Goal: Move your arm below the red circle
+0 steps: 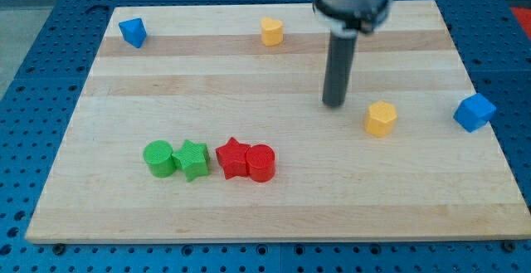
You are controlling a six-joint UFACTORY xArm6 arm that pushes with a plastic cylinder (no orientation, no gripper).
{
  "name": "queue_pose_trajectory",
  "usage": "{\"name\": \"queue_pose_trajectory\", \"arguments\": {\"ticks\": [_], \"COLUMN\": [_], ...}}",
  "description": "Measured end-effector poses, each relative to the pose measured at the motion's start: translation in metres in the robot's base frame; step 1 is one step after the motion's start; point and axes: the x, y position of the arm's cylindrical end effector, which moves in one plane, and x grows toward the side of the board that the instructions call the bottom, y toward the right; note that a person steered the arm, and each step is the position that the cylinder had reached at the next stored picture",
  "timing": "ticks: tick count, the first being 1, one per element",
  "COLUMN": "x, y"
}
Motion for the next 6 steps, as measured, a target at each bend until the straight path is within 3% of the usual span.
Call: {"name": "queue_pose_trajectory", "arguments": {"ticks": [1,2,4,6], "x": [0.045,0.045,0.115,0.113], "y": [0.0,0.0,-0.017,-0.09]}}
